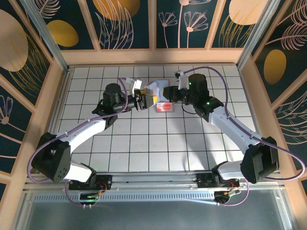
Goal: Take the credit cards out of the card holder
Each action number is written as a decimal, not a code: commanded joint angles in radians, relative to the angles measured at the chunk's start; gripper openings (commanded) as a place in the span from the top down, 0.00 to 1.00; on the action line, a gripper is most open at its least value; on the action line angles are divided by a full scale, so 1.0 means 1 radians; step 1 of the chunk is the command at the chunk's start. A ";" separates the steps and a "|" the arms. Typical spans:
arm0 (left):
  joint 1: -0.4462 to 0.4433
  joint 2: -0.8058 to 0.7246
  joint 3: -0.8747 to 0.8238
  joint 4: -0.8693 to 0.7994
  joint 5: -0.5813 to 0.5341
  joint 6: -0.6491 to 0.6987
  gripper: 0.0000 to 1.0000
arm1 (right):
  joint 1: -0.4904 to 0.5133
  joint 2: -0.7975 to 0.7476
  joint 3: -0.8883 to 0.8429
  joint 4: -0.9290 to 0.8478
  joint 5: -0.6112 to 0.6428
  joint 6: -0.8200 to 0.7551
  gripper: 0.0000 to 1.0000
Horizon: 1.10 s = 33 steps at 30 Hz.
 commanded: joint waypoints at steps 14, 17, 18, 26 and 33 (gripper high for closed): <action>-0.006 -0.046 -0.012 0.024 0.013 0.032 0.65 | -0.014 -0.065 -0.032 0.064 -0.015 0.025 1.00; -0.007 -0.049 -0.014 0.026 0.012 0.035 0.70 | -0.015 -0.067 -0.040 0.066 -0.017 0.027 1.00; -0.006 -0.048 -0.013 0.026 0.013 0.035 0.72 | -0.014 -0.066 -0.040 0.069 -0.022 0.028 1.00; -0.006 -0.051 -0.014 0.032 0.017 0.036 0.81 | -0.017 -0.065 -0.042 0.074 -0.039 0.029 1.00; -0.007 -0.049 -0.015 0.040 0.021 0.037 0.89 | -0.016 -0.055 -0.044 0.080 -0.057 0.024 0.90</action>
